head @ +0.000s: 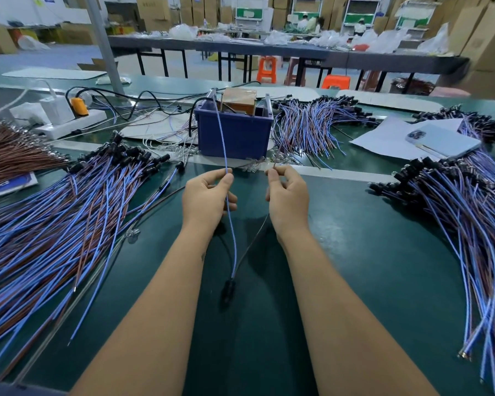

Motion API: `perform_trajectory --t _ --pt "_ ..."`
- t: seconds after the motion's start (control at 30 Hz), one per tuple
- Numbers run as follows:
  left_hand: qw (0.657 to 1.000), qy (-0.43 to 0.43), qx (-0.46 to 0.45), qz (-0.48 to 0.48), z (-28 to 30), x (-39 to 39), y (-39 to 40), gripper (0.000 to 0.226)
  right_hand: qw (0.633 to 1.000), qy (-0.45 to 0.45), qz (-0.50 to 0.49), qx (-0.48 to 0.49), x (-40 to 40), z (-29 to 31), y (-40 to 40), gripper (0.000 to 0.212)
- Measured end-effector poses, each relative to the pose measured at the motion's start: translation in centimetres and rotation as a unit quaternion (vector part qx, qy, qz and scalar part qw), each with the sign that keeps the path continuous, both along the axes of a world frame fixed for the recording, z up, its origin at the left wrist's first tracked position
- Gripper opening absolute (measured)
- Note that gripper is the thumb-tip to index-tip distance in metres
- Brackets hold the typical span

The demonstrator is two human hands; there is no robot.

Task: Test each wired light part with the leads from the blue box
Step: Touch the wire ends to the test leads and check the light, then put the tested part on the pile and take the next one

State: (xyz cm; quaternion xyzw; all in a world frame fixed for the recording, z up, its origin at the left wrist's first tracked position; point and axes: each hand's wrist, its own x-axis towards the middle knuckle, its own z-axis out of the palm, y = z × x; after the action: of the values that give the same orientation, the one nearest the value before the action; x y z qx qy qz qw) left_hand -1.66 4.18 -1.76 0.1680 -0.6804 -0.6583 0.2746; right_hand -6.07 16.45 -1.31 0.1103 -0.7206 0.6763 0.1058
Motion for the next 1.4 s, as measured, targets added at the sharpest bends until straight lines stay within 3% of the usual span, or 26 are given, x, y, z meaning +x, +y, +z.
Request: perform_trajectory --t 0.13,0.3,0.47,1.4 --pt "0.998 -0.012 -0.043 0.042 -0.4 -0.2 -0.9 0.015 1.0 0.005 -0.013 0.012 -0.4 -0.3 0.4 0.021" --pt "0.999 -0.039 -0.01 0.026 0.0 -0.1 -1.1 0.032 1.0 -0.014 -0.003 0.007 -0.4 -0.4 0.3 0.026" --pt "1.0 -0.003 -0.01 0.021 0.3 0.3 -1.1 0.038 0.999 -0.024 -0.024 -0.015 -0.5 -0.4 0.6 0.025" --pt "0.998 -0.013 0.007 0.059 -0.7 -0.8 -2.0 0.034 0.997 -0.048 -0.045 0.027 -1.4 -0.9 0.4 0.026"
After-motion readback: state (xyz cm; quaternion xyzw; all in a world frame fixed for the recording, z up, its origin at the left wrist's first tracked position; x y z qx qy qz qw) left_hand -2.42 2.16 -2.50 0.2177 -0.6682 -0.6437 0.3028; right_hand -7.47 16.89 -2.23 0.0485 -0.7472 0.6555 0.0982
